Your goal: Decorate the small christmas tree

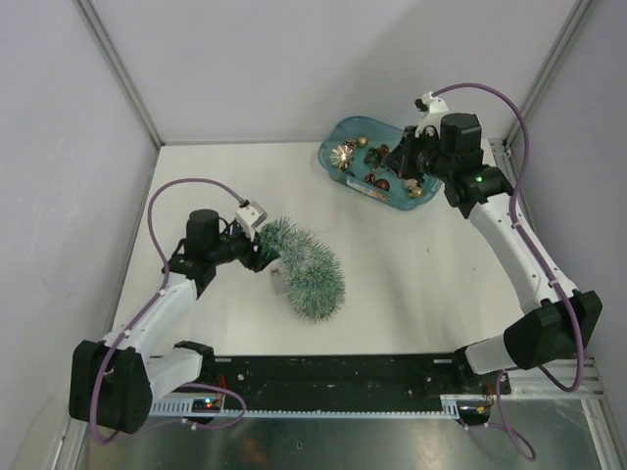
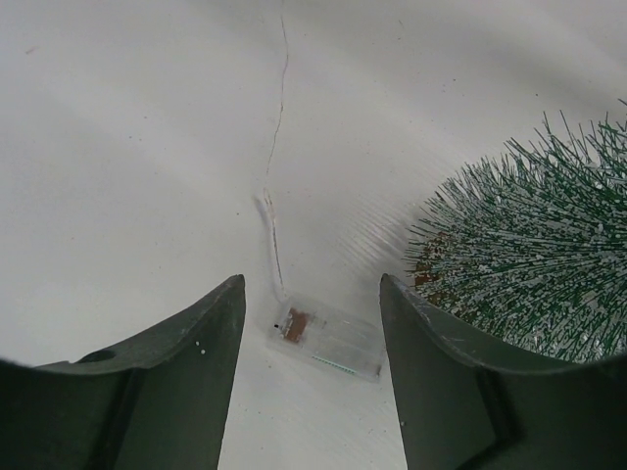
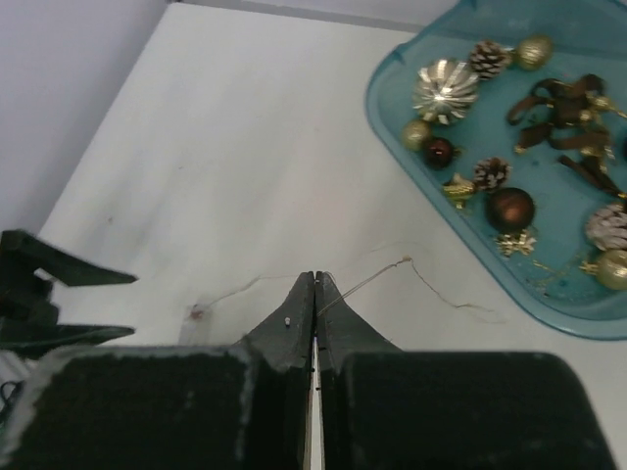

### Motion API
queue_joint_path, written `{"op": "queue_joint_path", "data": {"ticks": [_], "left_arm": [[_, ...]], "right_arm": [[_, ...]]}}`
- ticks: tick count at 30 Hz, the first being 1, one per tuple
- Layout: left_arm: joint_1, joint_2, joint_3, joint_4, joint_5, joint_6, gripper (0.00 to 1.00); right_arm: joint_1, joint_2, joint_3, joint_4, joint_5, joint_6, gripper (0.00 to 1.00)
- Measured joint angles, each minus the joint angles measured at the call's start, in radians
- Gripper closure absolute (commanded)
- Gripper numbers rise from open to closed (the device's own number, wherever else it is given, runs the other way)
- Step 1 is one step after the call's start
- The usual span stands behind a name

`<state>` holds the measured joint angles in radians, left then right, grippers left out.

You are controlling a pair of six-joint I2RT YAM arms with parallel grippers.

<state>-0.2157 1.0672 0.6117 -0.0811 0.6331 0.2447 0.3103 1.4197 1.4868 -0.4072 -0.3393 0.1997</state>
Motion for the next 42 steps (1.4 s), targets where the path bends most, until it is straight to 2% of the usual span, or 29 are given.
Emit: {"op": "queue_joint_path", "data": {"ticks": [6, 11, 16, 20, 29, 36, 42], "left_arm": [[-0.029, 0.0, 0.002, -0.016, 0.0, 0.002, 0.38], [-0.057, 0.0, 0.002, -0.034, -0.003, 0.016, 0.38], [-0.058, -0.003, 0.039, -0.108, -0.011, 0.035, 0.36], [-0.059, -0.025, 0.16, -0.192, -0.03, 0.061, 0.35], [-0.059, -0.074, 0.327, -0.28, -0.084, 0.131, 0.3], [-0.059, -0.097, 0.418, -0.303, -0.231, 0.139, 0.28], [-0.059, -0.184, 0.427, -0.31, -0.265, 0.137, 0.27]], "right_arm": [[-0.058, 0.045, -0.001, 0.0, 0.086, 0.011, 1.0], [-0.11, 0.061, -0.018, 0.018, 0.089, 0.023, 1.0], [-0.196, 0.061, -0.056, 0.07, 0.006, 0.079, 1.0], [-0.266, 0.059, -0.112, 0.124, -0.086, 0.144, 1.0], [-0.304, -0.073, -0.251, 0.182, -0.167, 0.244, 1.0], [-0.495, -0.115, -0.388, 0.414, -0.14, 0.512, 1.0], [-0.516, -0.072, -0.47, 0.489, -0.129, 0.696, 1.0]]}}
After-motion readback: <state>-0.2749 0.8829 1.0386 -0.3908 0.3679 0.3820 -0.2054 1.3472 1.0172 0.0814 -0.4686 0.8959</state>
